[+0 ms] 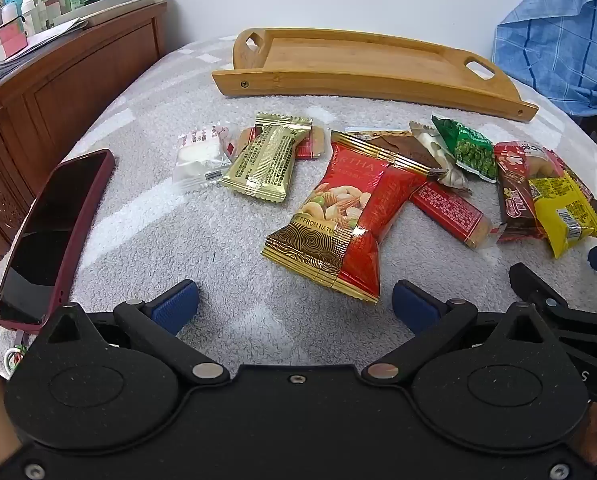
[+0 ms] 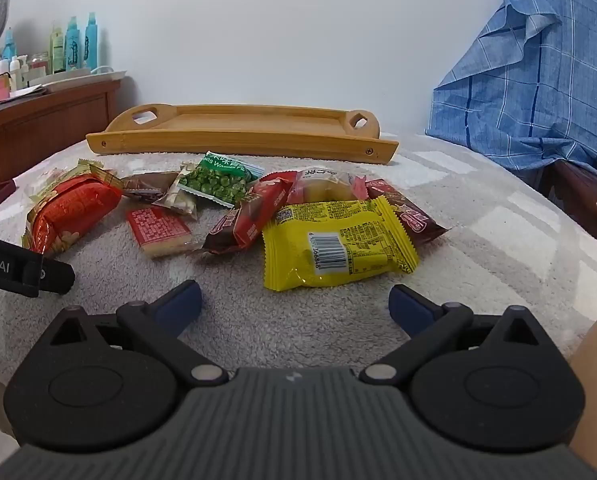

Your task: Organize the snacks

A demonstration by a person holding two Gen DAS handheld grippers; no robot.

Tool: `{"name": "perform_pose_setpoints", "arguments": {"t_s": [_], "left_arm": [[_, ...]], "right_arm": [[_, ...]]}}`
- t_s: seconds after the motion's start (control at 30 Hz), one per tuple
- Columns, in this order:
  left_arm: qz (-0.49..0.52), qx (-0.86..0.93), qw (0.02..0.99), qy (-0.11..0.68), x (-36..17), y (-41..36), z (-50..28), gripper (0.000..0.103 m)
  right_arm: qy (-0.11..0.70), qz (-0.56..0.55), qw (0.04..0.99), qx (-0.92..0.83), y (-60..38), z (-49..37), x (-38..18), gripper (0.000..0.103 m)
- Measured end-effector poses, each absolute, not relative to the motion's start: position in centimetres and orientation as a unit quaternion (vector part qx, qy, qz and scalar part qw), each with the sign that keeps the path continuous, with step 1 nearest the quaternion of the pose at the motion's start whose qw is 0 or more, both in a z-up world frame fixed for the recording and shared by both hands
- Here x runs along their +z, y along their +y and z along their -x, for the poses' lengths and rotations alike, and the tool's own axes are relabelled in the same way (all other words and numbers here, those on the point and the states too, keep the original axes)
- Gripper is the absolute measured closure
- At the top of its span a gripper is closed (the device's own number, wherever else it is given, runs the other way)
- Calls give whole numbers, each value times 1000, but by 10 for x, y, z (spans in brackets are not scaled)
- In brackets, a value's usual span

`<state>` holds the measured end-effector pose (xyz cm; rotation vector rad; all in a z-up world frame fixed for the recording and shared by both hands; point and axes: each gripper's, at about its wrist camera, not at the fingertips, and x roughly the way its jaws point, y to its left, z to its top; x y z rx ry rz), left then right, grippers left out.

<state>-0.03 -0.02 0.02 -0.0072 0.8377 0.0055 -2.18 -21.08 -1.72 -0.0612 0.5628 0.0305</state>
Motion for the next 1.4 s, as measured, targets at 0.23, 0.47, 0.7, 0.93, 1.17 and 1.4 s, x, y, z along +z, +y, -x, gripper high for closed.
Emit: {"name": "perform_pose_setpoints", "arguments": {"t_s": [0.23, 0.47, 0.7, 0.93, 1.17, 1.4], "left_arm": [[4, 2, 913, 408, 0, 0, 0, 0], [4, 2, 913, 408, 0, 0, 0, 0], [4, 2, 913, 408, 0, 0, 0, 0], [4, 2, 913, 408, 0, 0, 0, 0], [4, 2, 913, 408, 0, 0, 0, 0], [4, 2, 913, 408, 0, 0, 0, 0]], "right_arm": [[273, 34, 961, 14, -210, 23, -18, 0], [273, 34, 961, 14, -210, 22, -18, 0], [273, 34, 961, 14, -210, 23, -18, 0], [273, 35, 961, 14, -210, 23, -18, 0], [272, 35, 961, 14, -210, 23, -18, 0], [272, 35, 962, 14, -210, 23, -18, 0]]}}
